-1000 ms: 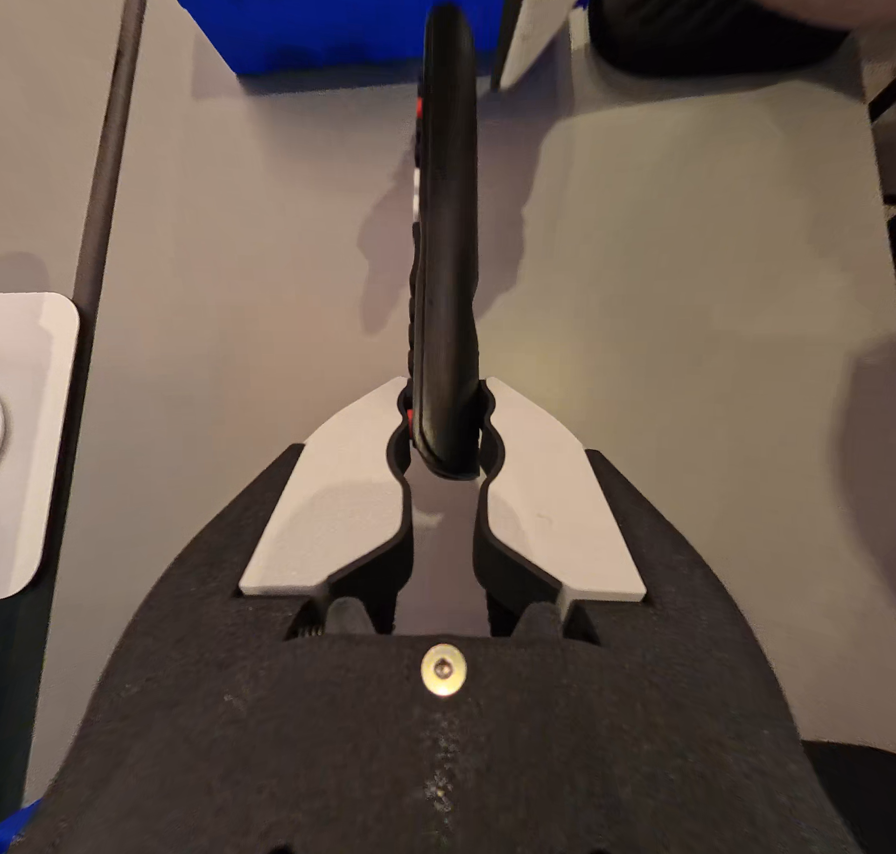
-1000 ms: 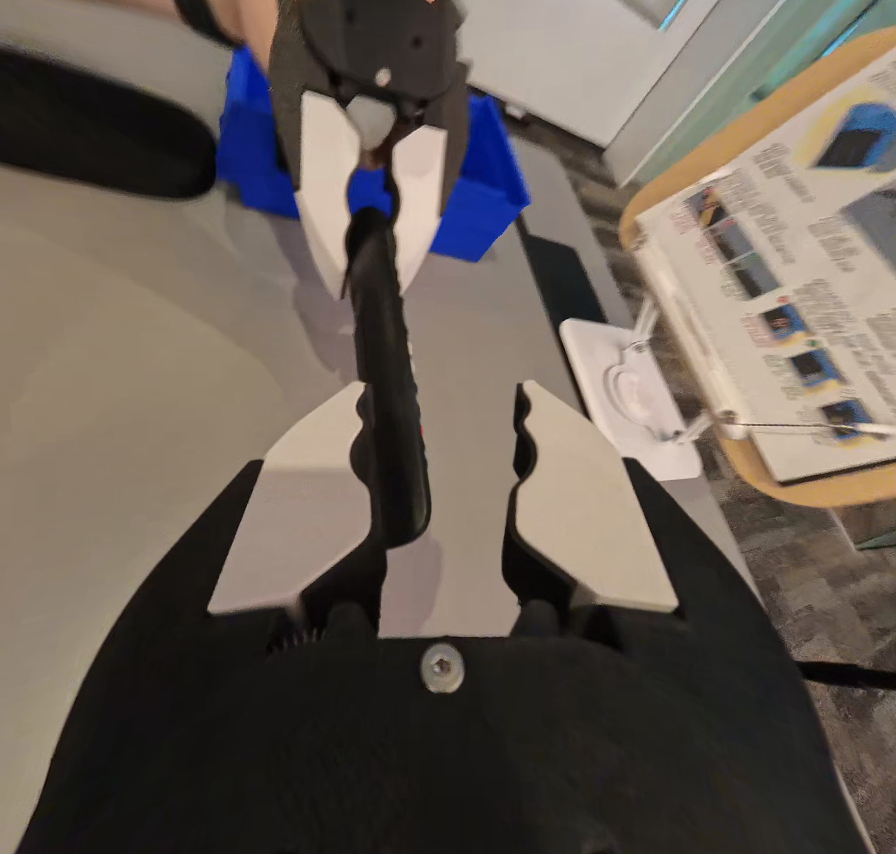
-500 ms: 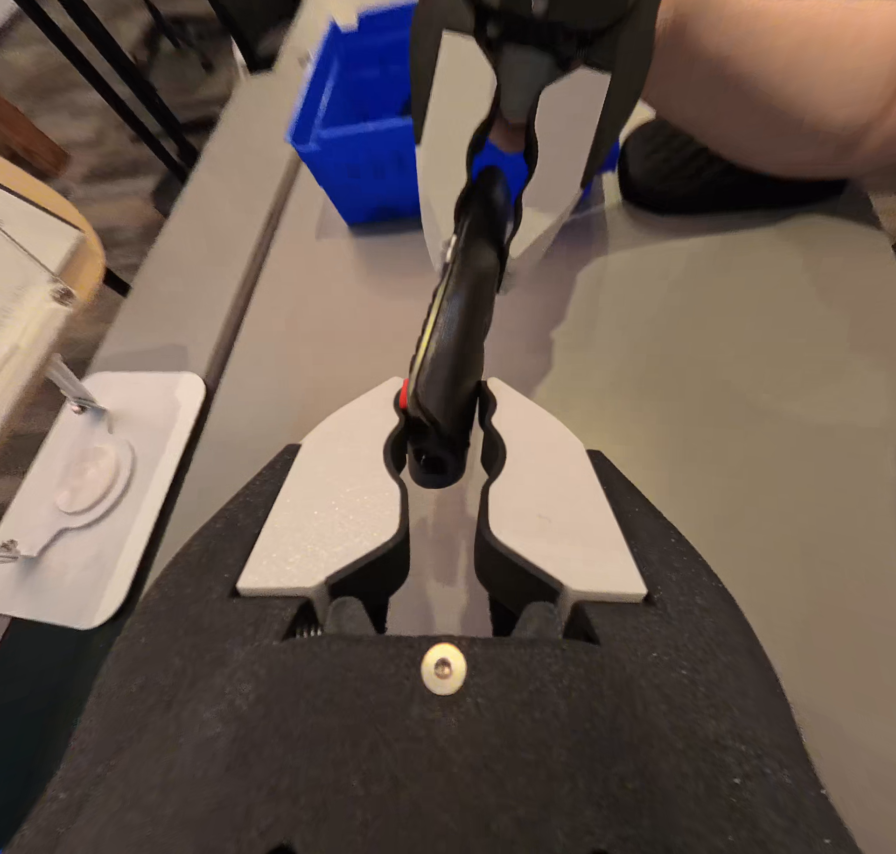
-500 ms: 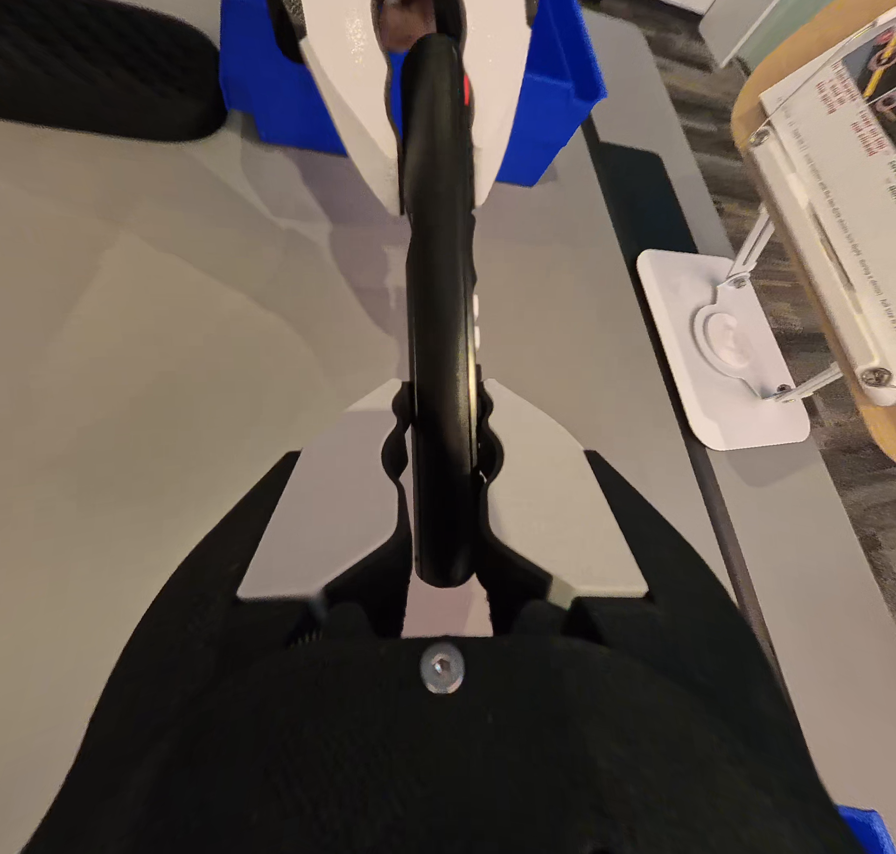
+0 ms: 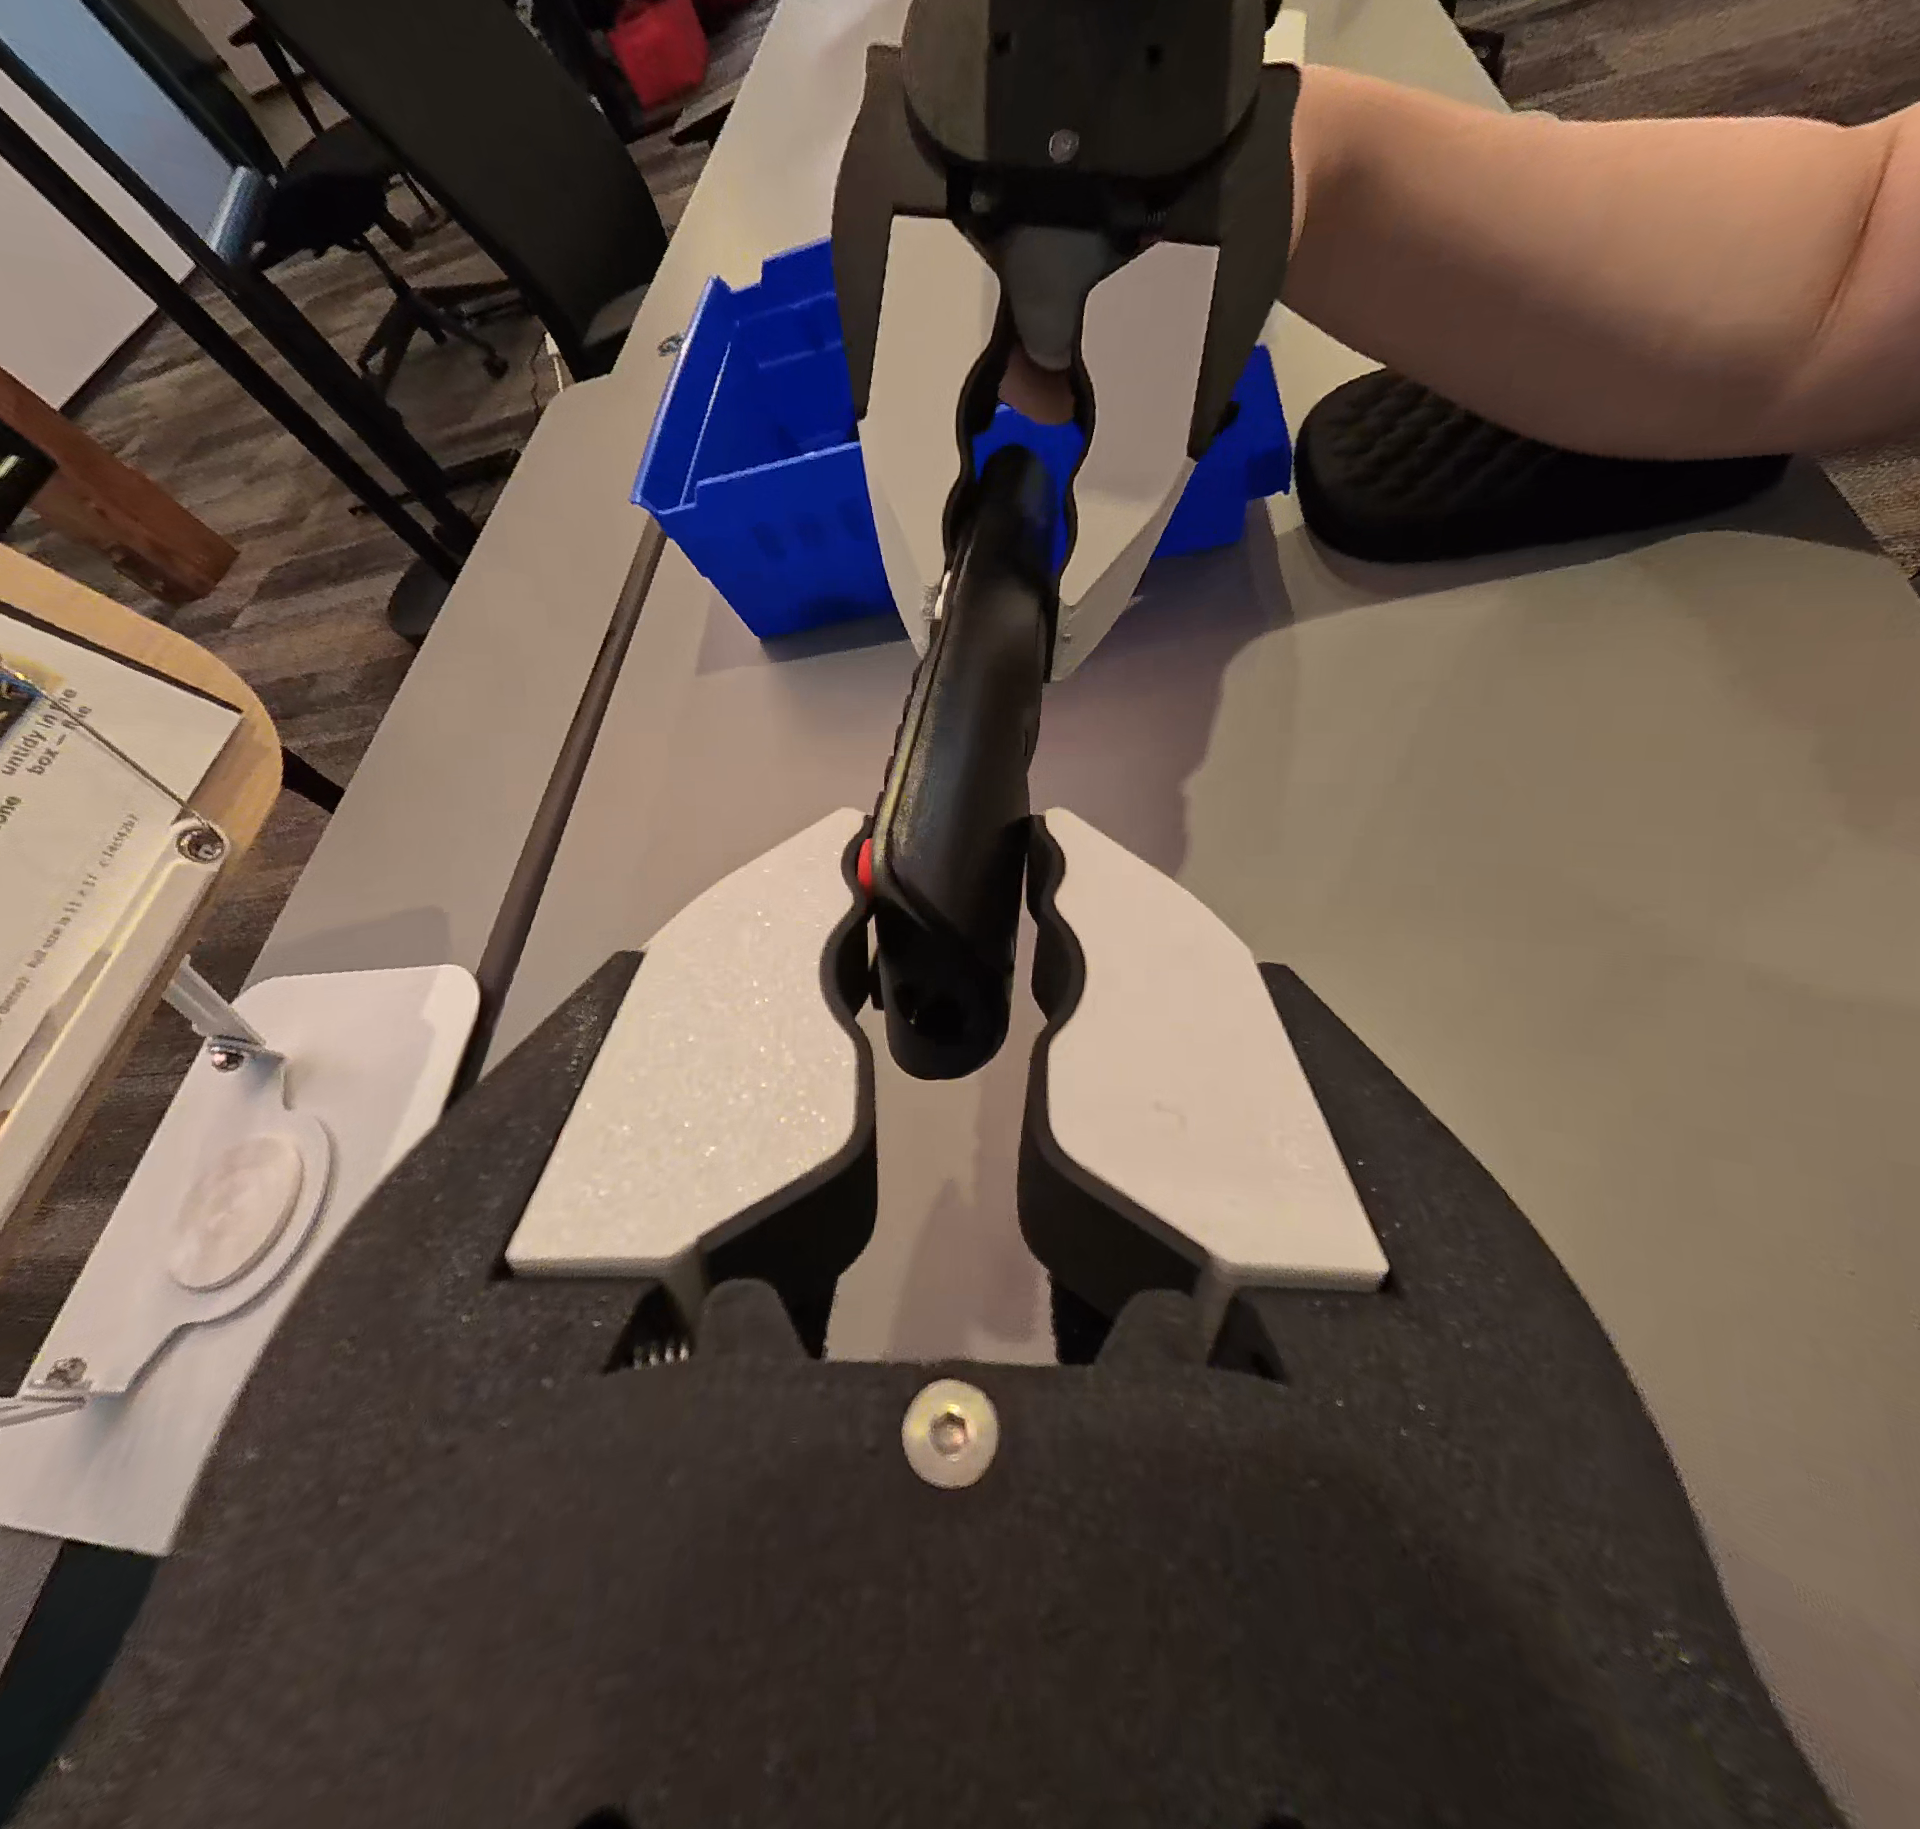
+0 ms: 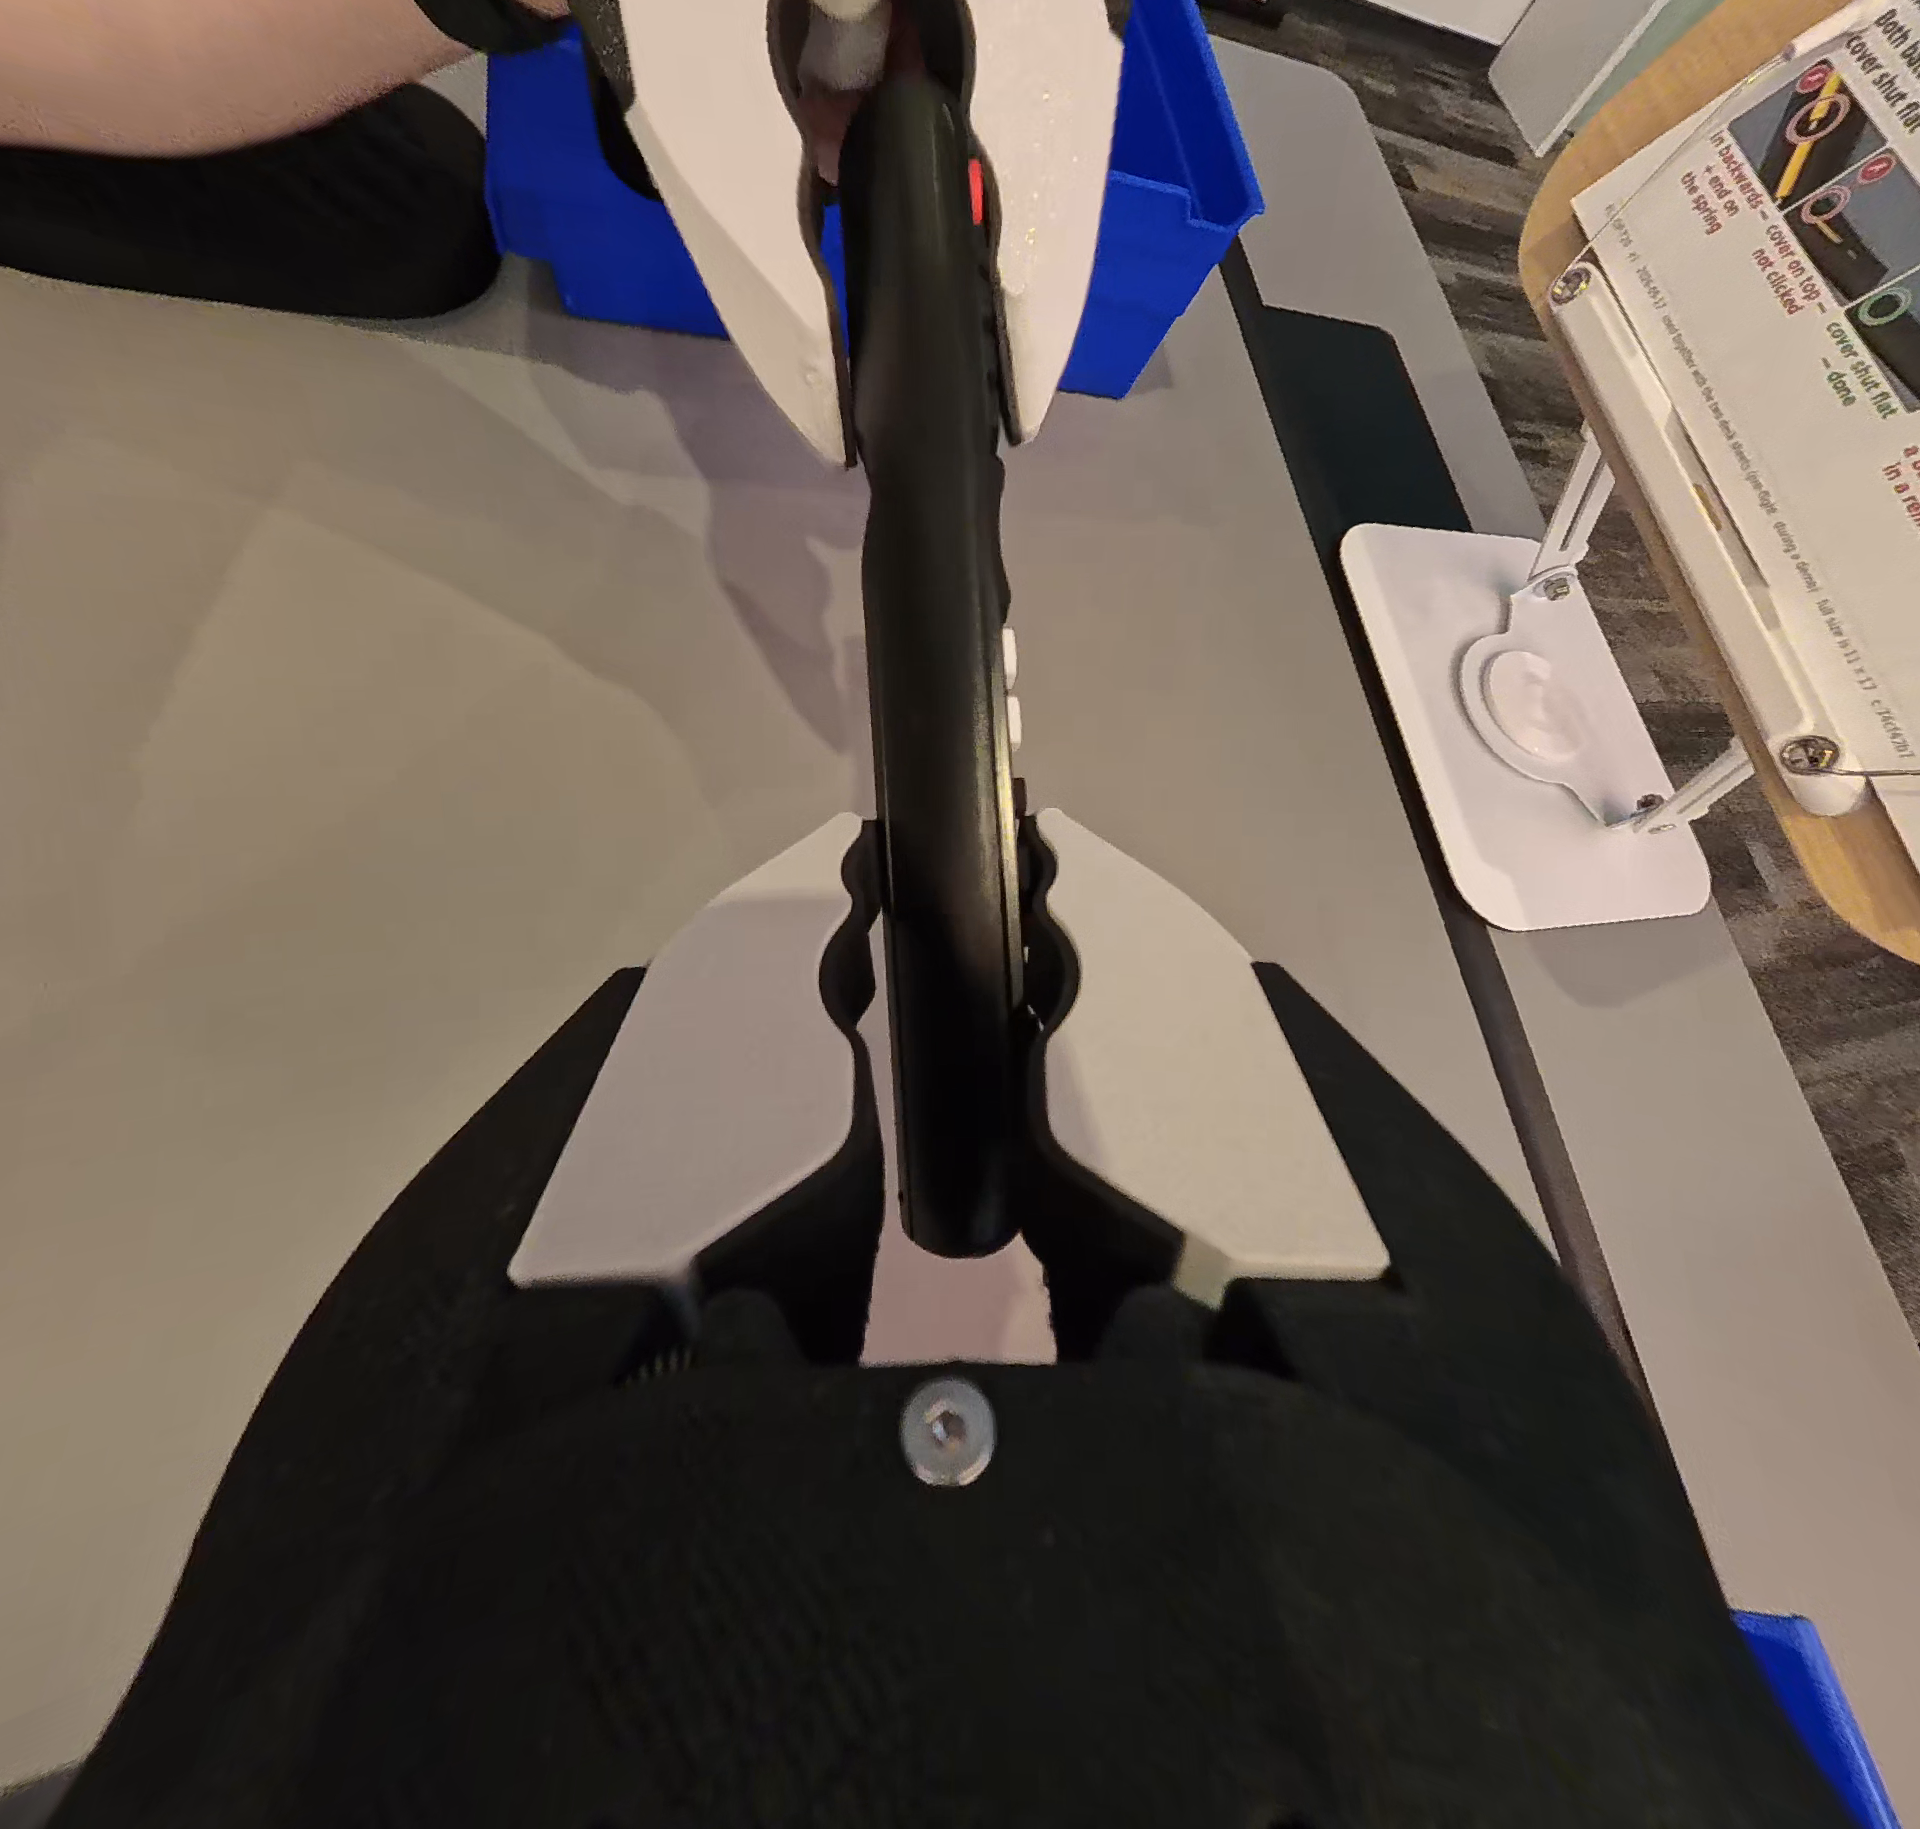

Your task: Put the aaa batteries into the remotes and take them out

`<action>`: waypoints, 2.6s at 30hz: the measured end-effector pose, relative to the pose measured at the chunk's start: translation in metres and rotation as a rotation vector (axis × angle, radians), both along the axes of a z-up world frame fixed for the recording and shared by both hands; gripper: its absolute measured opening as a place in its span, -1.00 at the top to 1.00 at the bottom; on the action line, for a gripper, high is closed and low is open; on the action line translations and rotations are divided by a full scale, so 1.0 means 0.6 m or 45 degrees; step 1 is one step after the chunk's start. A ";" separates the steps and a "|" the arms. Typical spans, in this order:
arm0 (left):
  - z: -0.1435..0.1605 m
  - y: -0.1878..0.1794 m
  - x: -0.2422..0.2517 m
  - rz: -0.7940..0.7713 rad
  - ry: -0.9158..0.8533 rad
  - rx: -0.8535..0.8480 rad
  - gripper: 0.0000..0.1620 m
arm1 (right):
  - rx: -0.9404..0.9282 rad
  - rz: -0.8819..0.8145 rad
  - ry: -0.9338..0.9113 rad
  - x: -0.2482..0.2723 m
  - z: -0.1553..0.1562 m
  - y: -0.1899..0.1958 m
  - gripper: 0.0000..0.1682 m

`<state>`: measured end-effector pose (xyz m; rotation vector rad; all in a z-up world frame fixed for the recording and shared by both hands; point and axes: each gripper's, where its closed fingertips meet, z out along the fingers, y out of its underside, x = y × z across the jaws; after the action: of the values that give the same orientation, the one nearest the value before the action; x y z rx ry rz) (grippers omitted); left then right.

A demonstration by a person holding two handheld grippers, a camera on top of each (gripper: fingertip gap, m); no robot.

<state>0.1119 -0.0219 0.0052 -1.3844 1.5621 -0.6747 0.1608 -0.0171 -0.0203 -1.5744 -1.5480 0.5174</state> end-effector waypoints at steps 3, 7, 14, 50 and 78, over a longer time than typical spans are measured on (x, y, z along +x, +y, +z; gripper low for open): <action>0.001 -0.001 0.002 -0.006 -0.021 0.002 0.67 | -0.015 0.009 0.008 0.003 0.000 0.001 0.68; 0.006 0.002 0.000 -0.017 -0.054 -0.035 0.66 | -0.029 0.002 0.004 0.007 -0.005 0.005 0.68; 0.000 -0.001 -0.001 -0.071 -0.097 -0.065 0.71 | -0.042 0.005 -0.007 0.009 -0.012 0.007 0.68; 0.041 0.062 -0.041 0.381 -0.473 -0.620 0.72 | -0.425 -0.582 0.871 0.008 0.072 0.118 -0.60; 0.072 0.061 -0.051 0.391 -0.627 -0.612 0.73 | 0.443 -0.476 0.346 -0.055 0.014 0.097 -0.29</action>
<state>0.0812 0.0147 0.0483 -1.6024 0.8055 -1.1423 0.1278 0.0410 -0.0116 -1.4096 -1.0413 0.2249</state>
